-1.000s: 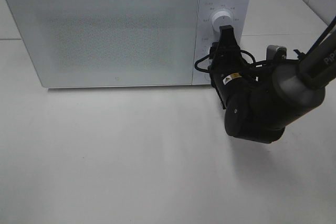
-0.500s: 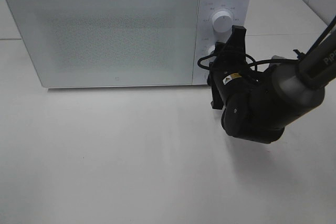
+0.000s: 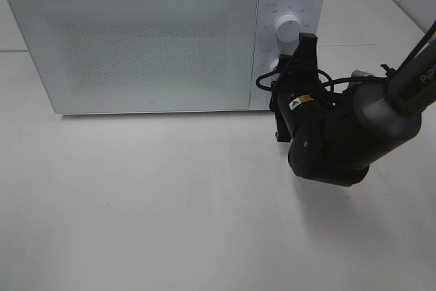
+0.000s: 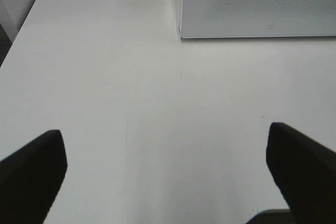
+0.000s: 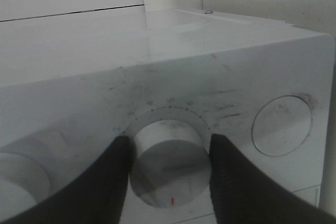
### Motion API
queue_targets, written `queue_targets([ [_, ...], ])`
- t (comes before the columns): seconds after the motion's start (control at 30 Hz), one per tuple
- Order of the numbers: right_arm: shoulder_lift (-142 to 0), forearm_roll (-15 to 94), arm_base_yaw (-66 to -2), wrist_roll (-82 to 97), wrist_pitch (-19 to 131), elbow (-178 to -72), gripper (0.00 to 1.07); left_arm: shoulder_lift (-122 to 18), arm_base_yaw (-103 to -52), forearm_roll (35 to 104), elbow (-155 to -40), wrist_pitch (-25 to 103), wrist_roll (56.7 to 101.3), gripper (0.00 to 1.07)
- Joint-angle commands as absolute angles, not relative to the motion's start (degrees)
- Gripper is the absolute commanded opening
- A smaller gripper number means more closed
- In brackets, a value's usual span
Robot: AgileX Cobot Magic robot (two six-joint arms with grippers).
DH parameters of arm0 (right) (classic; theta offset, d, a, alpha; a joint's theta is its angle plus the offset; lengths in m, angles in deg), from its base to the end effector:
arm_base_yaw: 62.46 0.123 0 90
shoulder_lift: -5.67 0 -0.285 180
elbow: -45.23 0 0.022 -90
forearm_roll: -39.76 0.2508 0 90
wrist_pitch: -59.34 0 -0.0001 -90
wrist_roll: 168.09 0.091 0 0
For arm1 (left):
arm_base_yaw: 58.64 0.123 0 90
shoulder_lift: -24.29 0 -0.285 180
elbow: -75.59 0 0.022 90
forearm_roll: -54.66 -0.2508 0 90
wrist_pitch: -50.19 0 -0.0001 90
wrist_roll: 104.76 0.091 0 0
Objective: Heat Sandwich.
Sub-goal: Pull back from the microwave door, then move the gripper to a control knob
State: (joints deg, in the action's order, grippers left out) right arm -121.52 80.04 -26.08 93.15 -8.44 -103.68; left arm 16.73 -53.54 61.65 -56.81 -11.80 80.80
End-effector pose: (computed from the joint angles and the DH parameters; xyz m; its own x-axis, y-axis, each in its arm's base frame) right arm 0.3205 0.1685 0.1169 0.0178 0.9959 0.0892 0.0887 -0.0905 0.9919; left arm -0.0078 -0.0105 0.2807 -0.4511 -0.0008 -0.8925 0.0248 0.9996 -0.0135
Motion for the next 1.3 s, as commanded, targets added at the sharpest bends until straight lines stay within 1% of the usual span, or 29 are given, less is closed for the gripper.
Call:
queue_targets([
  [0.03, -120.9, 74.4, -25.8, 91.6, -16.3, -104.8, 0.20, 18.3, -53.9, 62.1, -56.8, -11.3, 80.5, 0.98],
  [0.13, -120.9, 74.4, -25.8, 91.1, -16.3, -104.8, 0.25, 18.3, -53.9, 62.1, -56.8, -11.3, 80.5, 0.98],
  [0.17, -120.9, 74.4, -25.8, 91.1, -16.3, -104.8, 0.25, 18.3, -53.9, 62.1, -56.8, -11.3, 80.5, 0.98],
  [0.3, -120.9, 74.9, -25.8, 91.0, -16.5, -104.8, 0.40, 18.3, -53.9, 62.1, -56.8, -11.3, 80.5, 0.98],
  [0.33, -120.9, 74.9, -25.8, 91.0, -16.5, -104.8, 0.40, 18.3, -53.9, 62.1, -56.8, -11.3, 80.5, 0.98],
  [0.43, -120.9, 75.5, -25.8, 90.1, -17.8, -104.8, 0.46, 18.3, -53.9, 62.1, -56.8, -11.3, 80.5, 0.98],
  [0.47, -120.9, 75.5, -25.8, 90.1, -17.8, -104.8, 0.46, 18.3, -53.9, 62.1, -56.8, -11.3, 80.5, 0.98],
  [0.57, -120.9, 76.5, -25.8, 87.7, -19.4, -104.8, 0.56, 18.3, -53.9, 62.1, -56.8, -11.3, 80.5, 0.98],
  [0.6, -120.8, 76.5, -25.8, 87.7, -19.4, -104.8, 0.64, 18.3, -53.9, 62.1, -56.8, -11.3, 80.5, 0.98],
  [0.63, -120.8, 76.5, -25.8, 87.7, -19.4, -104.8, 0.64, 18.3, -53.9, 62.1, -56.8, -11.3, 80.5, 0.98],
  [0.77, -120.8, 76.8, -25.8, 86.5, -19.0, -104.8, 0.80, 18.3, -53.9, 62.1, -56.8, -11.3, 80.5, 0.98],
  [0.87, -120.8, 76.8, -25.8, 85.9, -18.8, -104.7, 0.81, 18.3, -53.9, 62.1, -56.8, -11.3, 80.5, 0.98],
  [1.13, -120.1, 75.1, -25.8, 85.0, -15.7, -104.2, 0.78, 18.3, -53.9, 62.1, -56.8, -11.3, 80.5, 0.98],
  [1.3, -118.0, 73.2, -25.8, 83.7, -13.6, -101.6, 0.76, 18.3, -53.9, 62.1, -56.8, -11.3, 80.5, 0.98],
])
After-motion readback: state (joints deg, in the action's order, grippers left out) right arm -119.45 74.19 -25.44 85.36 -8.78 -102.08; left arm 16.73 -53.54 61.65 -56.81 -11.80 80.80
